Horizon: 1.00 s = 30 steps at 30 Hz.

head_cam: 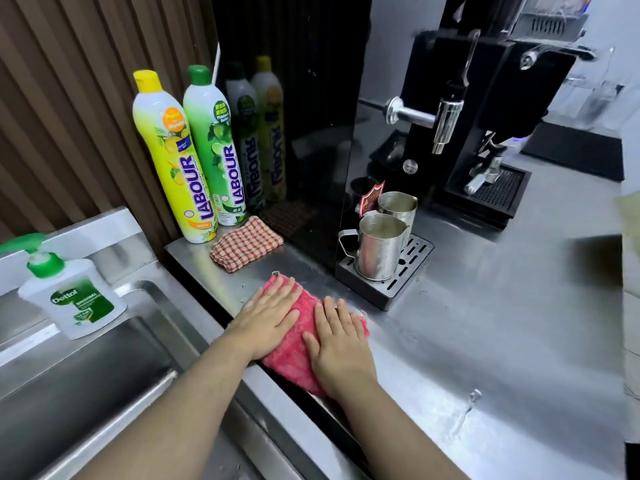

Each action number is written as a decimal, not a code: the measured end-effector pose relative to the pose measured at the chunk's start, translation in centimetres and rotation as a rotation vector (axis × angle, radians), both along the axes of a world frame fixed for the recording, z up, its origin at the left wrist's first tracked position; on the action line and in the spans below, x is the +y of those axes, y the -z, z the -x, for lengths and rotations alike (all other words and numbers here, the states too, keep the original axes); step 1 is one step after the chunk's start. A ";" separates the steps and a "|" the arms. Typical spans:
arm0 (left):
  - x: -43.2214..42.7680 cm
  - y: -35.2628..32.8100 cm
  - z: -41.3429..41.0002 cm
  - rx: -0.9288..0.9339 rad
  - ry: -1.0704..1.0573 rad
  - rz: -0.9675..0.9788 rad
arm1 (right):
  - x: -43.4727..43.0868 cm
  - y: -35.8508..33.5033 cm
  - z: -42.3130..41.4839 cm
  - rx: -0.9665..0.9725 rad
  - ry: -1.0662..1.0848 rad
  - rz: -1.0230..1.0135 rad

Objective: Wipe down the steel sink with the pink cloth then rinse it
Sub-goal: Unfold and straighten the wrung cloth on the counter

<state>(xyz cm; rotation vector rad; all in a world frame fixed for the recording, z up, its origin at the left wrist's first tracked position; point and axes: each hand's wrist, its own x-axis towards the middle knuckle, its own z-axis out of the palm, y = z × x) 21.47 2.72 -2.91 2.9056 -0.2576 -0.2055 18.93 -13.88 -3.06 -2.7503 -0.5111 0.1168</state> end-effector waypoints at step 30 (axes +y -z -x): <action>0.7 -1.8 5.5 -0.155 -0.243 0.111 | -1.2 -3.0 1.8 0.119 -0.094 0.137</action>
